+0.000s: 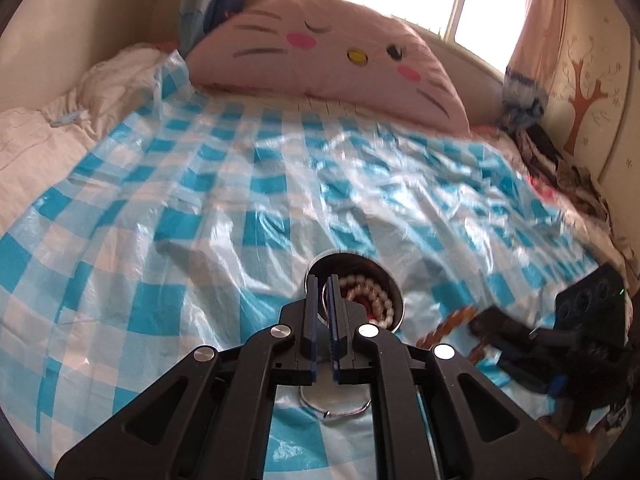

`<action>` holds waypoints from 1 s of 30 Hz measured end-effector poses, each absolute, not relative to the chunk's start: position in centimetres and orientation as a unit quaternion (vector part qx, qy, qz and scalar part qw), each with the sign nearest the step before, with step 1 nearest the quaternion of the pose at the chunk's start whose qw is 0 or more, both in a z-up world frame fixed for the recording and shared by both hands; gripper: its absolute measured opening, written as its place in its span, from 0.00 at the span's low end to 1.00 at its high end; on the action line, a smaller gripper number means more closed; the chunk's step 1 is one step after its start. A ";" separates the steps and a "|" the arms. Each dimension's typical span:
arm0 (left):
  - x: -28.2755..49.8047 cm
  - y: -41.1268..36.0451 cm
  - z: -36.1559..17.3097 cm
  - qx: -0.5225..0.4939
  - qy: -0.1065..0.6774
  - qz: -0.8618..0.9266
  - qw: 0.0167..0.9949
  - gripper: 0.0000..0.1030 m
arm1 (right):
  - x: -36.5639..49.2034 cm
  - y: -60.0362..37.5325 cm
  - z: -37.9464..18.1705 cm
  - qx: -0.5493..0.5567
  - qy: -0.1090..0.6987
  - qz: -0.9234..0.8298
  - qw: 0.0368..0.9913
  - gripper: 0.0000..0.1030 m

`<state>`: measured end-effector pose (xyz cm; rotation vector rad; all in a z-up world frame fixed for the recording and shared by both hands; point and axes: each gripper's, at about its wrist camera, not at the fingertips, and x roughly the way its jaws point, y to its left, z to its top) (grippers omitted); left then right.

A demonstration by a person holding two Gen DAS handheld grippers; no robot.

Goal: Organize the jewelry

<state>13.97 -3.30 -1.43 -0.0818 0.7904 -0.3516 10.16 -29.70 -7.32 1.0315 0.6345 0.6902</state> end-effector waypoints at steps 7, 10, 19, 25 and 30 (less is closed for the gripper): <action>15.2 -4.6 -6.4 0.037 0.465 -0.191 0.864 0.06 | 10.2 -31.1 -7.4 0.519 0.267 0.335 0.740 0.12; 15.4 -5.7 -7.2 0.061 0.470 -0.189 0.860 0.06 | 10.2 -31.4 -7.5 0.527 0.259 0.340 0.734 0.12; 14.3 -6.9 -8.1 0.132 0.484 -0.184 0.845 0.02 | 10.2 -31.5 -7.7 0.536 0.254 0.350 0.725 0.12; 13.9 -5.4 -6.7 0.082 0.480 -0.205 0.849 0.03 | 10.1 -31.7 -7.8 0.545 0.248 0.353 0.719 0.12; 13.9 -5.6 -7.4 0.089 0.489 -0.204 0.843 0.03 | 10.1 -31.8 -7.9 0.546 0.246 0.354 0.718 0.12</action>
